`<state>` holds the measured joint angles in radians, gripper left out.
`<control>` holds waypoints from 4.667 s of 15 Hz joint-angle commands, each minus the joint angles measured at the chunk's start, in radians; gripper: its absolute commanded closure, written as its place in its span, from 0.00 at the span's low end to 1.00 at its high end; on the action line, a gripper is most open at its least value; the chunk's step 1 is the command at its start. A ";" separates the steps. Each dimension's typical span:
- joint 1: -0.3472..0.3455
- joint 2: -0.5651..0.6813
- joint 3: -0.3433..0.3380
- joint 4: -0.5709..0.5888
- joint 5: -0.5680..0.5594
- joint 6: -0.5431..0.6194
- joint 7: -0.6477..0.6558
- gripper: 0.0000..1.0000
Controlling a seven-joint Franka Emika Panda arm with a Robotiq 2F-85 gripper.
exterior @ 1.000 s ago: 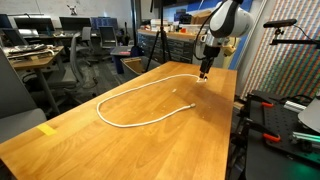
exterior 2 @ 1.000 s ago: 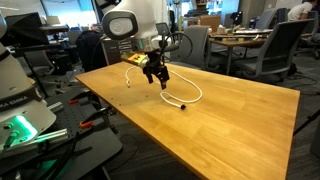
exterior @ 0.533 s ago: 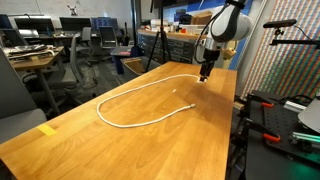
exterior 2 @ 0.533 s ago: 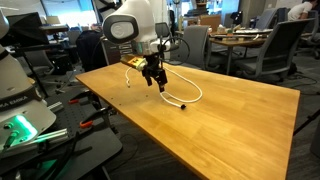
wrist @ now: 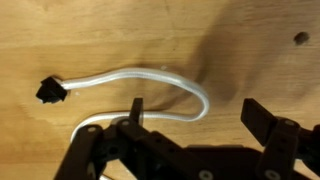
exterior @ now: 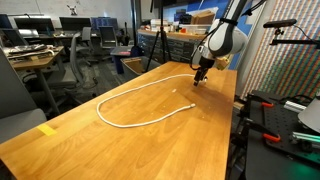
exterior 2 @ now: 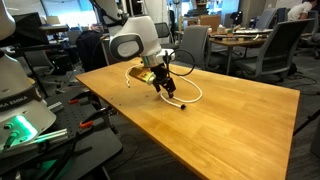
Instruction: Tie a knot using the white rope on the table
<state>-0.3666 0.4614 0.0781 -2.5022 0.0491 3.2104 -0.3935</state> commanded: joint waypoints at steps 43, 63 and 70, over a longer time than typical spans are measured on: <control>0.824 -0.384 0.421 0.203 0.076 -0.489 0.744 0.88; 0.663 -0.549 0.207 0.034 -0.147 -0.994 0.466 0.00; 0.715 -0.718 0.093 0.077 -0.086 -1.352 -0.056 0.00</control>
<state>0.3093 -0.1653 0.2427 -2.4471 -0.0866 1.9557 -0.2543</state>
